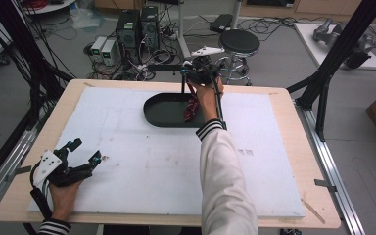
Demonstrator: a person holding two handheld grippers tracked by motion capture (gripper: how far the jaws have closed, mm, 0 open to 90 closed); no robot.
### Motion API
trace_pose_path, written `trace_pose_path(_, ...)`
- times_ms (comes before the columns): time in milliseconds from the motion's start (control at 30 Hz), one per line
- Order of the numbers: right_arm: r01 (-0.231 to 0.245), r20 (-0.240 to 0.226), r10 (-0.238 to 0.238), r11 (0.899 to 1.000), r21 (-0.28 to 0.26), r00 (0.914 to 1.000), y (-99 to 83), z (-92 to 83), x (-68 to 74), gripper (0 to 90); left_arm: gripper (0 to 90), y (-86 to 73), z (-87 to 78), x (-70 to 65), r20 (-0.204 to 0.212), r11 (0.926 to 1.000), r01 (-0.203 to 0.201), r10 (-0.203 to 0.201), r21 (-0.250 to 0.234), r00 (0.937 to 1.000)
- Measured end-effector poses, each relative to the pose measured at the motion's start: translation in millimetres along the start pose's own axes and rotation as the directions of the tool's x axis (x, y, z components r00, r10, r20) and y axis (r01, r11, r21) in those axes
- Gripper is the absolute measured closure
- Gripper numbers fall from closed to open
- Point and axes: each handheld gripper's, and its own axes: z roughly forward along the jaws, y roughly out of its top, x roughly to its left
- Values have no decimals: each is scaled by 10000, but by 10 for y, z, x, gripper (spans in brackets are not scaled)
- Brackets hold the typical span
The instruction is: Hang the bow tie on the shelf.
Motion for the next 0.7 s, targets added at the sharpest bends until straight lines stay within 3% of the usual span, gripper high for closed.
trace_pose_path(167,85,-191,-89,9997,-224,9998,40,-48,46,597,150,-1,5,-1,-18,10000,5,-5,-27,10000)
trace_pose_path(233,19,-271,-26,9996,-276,9996,55,-76,63,487,149,-1,5,-1,-24,10000,3,-3,-18,10000)
trace_pose_path(300,103,2,-103,9994,-324,9999,74,-116,89,336,149,2,4,3,-20,10000,-16,16,65,10000)
trace_pose_path(433,231,-192,-245,9972,-708,9995,106,-285,139,205,149,-1,4,-1,-38,10000,-2,2,-29,10000)
trace_pose_path(533,328,-215,-347,9962,-811,9992,123,-417,164,162,150,-2,-1,-5,-60,10000,-36,36,-63,10000)
trace_pose_path(633,79,-458,-121,9960,-890,9989,128,-602,183,120,150,-1,-2,-9,-66,9999,-111,111,-4,9999)
trace_pose_path(700,261,-485,-309,9951,-957,9983,117,-718,215,120,150,0,1,-13,-91,9999,-128,128,-4,9999)
